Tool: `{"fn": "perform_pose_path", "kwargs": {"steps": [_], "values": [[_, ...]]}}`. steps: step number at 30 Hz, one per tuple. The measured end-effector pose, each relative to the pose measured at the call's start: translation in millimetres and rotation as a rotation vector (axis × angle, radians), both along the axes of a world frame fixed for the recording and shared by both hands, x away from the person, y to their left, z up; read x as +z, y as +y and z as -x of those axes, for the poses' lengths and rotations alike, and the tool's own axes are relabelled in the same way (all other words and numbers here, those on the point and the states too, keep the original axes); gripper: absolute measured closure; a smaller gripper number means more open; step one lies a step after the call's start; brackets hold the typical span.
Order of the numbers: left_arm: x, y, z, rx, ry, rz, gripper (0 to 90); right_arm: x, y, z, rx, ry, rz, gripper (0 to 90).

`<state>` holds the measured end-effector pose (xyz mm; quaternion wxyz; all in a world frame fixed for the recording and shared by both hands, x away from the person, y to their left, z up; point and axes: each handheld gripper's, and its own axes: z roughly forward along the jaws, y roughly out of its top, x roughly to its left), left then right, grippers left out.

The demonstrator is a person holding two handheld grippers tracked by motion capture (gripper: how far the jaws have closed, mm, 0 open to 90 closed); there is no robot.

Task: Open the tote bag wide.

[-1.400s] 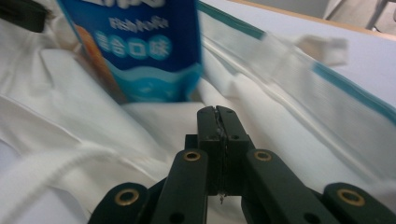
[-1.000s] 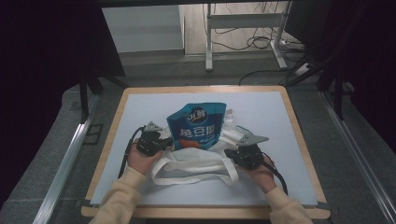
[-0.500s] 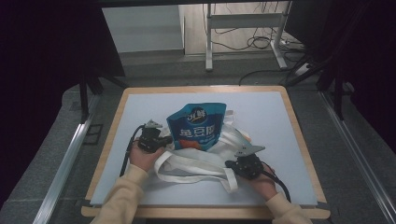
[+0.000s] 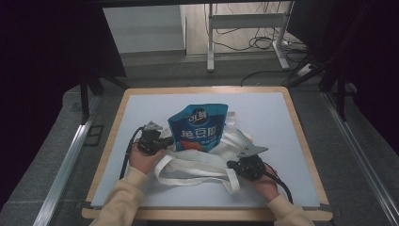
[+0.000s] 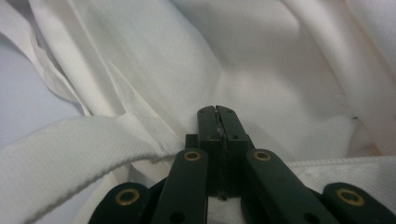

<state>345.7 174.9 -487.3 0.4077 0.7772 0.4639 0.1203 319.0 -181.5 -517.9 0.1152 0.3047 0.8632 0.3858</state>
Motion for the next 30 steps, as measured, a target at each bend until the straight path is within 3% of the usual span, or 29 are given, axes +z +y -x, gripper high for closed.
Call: {"fn": "perform_pose_path", "kwargs": {"steps": [5,9,15,22,27,30], "values": [[9.9,5.4,16.6,-0.022,-0.035,0.012,87.2,10.9,-1.1,-1.6,-0.01,-0.026,-0.033,88.5],[13.8,4.3,26.3,-0.05,-0.031,0.028,87.8,30.4,-7.3,-8.9,-0.038,-0.07,-0.076,88.5],[9.7,-4.8,31.7,-0.086,-0.01,0.004,88.0,55.5,-13.4,-31.9,-0.091,-0.093,-0.124,88.5],[6.6,-5.6,36.7,-0.095,0.0,0.0,88.6,64.0,-2.1,-54.2,-0.111,-0.086,-0.056,87.3],[5.4,-5.5,40.2,-0.1,0.003,-0.001,89.3,57.5,0.4,-64.0,-0.13,-0.07,0.024,86.7],[3.6,-5.0,40.2,-0.1,0.01,0.007,89.6,53.1,-2.5,-68.4,-0.146,-0.061,0.041,87.9]]}}
